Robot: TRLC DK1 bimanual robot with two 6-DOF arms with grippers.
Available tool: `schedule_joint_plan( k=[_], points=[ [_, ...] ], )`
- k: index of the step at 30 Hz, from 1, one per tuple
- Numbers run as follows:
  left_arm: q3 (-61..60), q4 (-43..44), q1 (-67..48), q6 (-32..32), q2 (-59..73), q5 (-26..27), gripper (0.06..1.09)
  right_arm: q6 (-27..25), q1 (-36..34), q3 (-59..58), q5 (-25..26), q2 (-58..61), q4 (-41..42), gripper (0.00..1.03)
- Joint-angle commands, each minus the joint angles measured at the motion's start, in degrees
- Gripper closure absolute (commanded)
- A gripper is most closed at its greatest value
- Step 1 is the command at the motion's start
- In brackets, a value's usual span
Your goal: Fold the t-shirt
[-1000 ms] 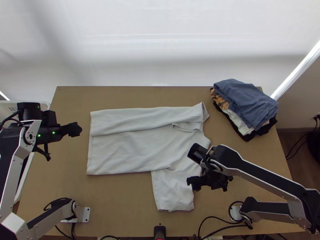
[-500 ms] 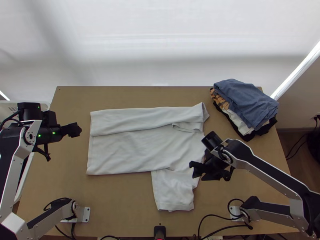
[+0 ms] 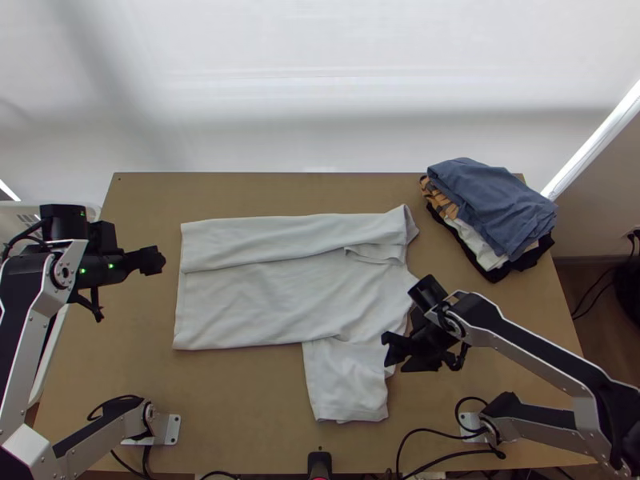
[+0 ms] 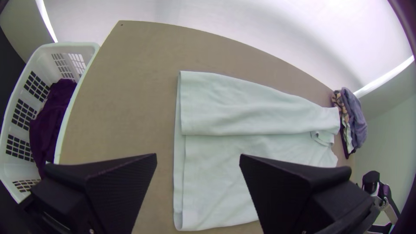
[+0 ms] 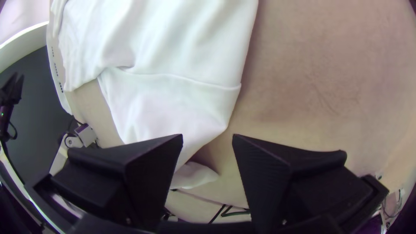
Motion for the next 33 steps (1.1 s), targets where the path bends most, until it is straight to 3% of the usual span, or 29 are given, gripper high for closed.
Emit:
schedule_joint_plan(
  k=[1, 10, 13, 20, 23, 26, 28, 31, 33],
  points=[
    [1.12, -0.69, -0.32, 0.33, 0.69, -0.35, 0.15, -0.88, -0.18, -1.38, -0.50, 2.65, 1.36, 0.48],
    [1.12, -0.69, -0.32, 0.07, 0.95, -0.53, 0.15, -2.90, -0.26, -1.73, -0.58, 6.87, 2.94, 0.48],
    [1.12, -0.69, -0.50, -0.20, 1.22, -0.53, 0.15, -2.99, -0.35, -2.17, -0.58, 7.13, 4.44, 0.60],
    [0.59, -1.04, -1.46, 0.15, 1.75, -0.62, 0.15, -2.73, 0.97, -1.82, -0.58, 7.84, 6.37, 0.65],
    [0.51, -8.60, -2.43, 3.85, 3.59, -0.62, 0.15, -2.99, 1.41, -1.64, -0.58, 7.84, 6.63, 0.78],
    [0.51, -19.24, -3.92, 8.06, 5.70, -0.62, 0.15, -3.17, 1.32, -1.20, -0.50, 7.05, 6.99, 1.00],
    [-0.72, -24.24, -4.71, 11.32, 6.67, -0.79, 0.15, -3.61, 1.32, -1.29, -0.50, 6.69, 6.90, 1.00],
    [-3.98, -28.55, -5.86, 12.46, 8.95, -7.03, 0.15, -3.61, 1.32, -1.29, -0.58, 6.34, 6.90, 1.00],
    [-5.29, -30.05, -7.44, 12.46, 9.92, -8.53, 0.15, -3.52, 1.41, -1.20, -0.50, 6.26, 6.90, 1.00]
  ],
)
